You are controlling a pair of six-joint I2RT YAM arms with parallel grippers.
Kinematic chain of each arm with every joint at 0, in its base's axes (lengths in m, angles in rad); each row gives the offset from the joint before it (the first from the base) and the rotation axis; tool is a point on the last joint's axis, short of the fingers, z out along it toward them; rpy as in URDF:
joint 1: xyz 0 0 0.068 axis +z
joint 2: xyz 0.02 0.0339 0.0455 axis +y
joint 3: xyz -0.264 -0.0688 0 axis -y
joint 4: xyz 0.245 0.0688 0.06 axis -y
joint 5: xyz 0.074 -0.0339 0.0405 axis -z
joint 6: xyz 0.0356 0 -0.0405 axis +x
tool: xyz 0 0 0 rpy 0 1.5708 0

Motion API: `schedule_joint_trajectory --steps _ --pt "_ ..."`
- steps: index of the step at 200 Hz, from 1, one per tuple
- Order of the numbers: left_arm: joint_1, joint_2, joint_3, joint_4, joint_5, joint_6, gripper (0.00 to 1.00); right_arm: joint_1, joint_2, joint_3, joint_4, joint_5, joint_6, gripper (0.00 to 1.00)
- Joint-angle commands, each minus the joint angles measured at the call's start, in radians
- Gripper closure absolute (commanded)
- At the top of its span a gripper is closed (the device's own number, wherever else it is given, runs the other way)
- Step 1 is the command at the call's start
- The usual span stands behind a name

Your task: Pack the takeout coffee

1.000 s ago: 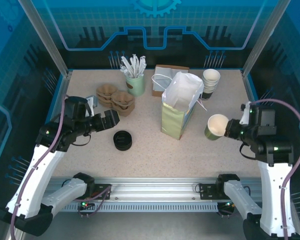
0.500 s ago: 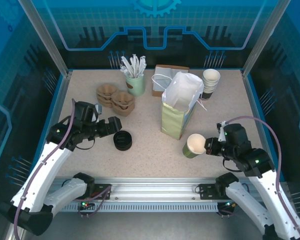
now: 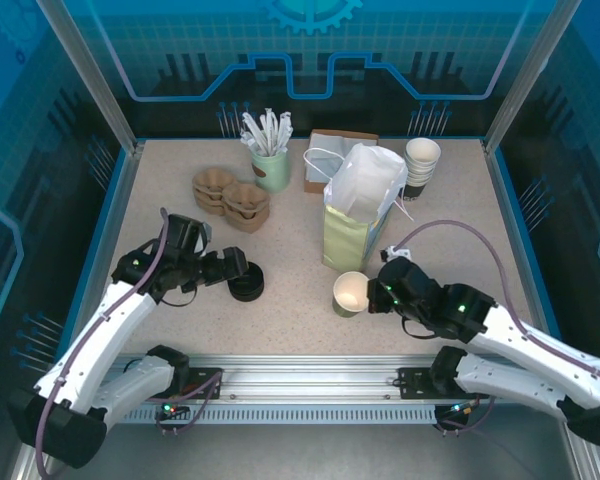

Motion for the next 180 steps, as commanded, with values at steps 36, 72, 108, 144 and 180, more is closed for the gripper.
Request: schedule_joint_trajectory --steps 36,72,108,144,180 --pt "-0.006 0.046 -0.062 0.054 -0.025 -0.031 0.03 0.111 0.15 -0.002 0.189 0.106 0.065 1.0" --pt "-0.006 0.093 -0.072 0.073 -0.047 -0.017 0.09 0.111 0.256 0.016 0.276 0.07 0.046 1.0" --pt "-0.006 0.15 -0.061 0.075 -0.071 -0.01 0.13 0.112 0.344 0.061 0.298 0.059 0.025 1.0" --pt "-0.006 0.182 -0.056 0.086 -0.083 -0.005 0.19 0.109 0.424 0.1 0.319 0.031 0.014 1.0" --pt "-0.006 0.203 -0.053 0.105 -0.07 -0.005 0.2 0.109 0.482 0.142 0.343 0.024 0.002 1.0"
